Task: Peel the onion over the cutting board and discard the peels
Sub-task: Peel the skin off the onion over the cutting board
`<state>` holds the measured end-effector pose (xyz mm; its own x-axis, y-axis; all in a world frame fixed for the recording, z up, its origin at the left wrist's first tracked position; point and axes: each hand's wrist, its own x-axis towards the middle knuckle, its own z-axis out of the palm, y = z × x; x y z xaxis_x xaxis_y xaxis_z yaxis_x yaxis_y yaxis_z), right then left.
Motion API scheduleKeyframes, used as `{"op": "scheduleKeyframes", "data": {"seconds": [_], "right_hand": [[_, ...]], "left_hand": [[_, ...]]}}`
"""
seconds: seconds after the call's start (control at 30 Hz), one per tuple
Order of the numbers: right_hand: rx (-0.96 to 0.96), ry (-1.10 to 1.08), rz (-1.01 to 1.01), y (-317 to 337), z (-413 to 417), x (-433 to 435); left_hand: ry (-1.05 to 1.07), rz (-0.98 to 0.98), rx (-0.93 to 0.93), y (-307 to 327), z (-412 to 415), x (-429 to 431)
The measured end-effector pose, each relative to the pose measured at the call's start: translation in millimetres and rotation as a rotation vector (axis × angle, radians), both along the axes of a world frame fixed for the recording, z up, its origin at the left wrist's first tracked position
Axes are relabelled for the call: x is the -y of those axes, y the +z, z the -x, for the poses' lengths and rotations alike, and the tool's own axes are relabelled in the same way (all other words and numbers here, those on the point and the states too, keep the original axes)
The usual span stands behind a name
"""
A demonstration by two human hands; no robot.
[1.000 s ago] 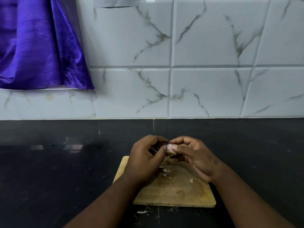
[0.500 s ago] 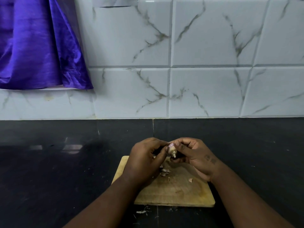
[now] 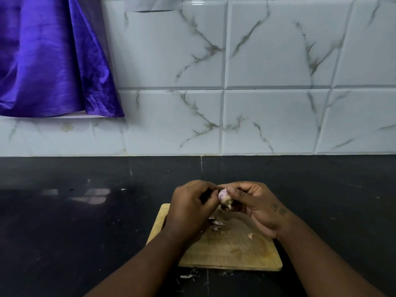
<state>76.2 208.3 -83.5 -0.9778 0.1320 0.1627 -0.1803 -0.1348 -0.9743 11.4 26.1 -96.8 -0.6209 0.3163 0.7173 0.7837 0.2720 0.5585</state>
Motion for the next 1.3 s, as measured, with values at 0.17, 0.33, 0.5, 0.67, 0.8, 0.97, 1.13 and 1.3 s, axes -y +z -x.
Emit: {"op": "scheduleKeyframes", "data": {"seconds": [0.17, 0.33, 0.5, 0.67, 0.8, 0.97, 1.13, 1.3], "right_hand": [[0.014, -0.001, 0.055, 1.3, 1.2, -0.6], [0.022, 0.014, 0.081, 2.6, 1.7, -3.1], [0.019, -0.005, 0.029, 1.2, 2.2, -2.3], [-0.004, -0.001, -0.017, 0.6, 1.7, 0.8], [-0.009, -0.002, -0.005, 2.4, 0.8, 2.7], [-0.003, 0.016, 0.021, 2.0, 0.9, 1.7], [-0.009, 0.021, 0.005, 0.5, 1.6, 0.7], [-0.021, 0.024, -0.027, -0.6, 1.8, 0.6]], "left_hand": [[-0.071, -0.053, 0.116, -4.9, 6.6, 0.0], [-0.110, -0.044, 0.111, -2.6, 3.7, 0.9], [-0.135, -0.031, 0.109, -3.7, 4.0, -0.2], [-0.103, 0.035, 0.033, -3.8, 3.5, 0.8], [-0.085, 0.092, -0.026, -4.0, 3.6, -0.6], [-0.064, 0.135, -0.063, -3.3, 1.9, -0.2], [-0.040, 0.125, -0.064, -1.1, 1.0, -0.2], [0.023, 0.161, -0.104, 0.9, -1.7, -0.2]]}}
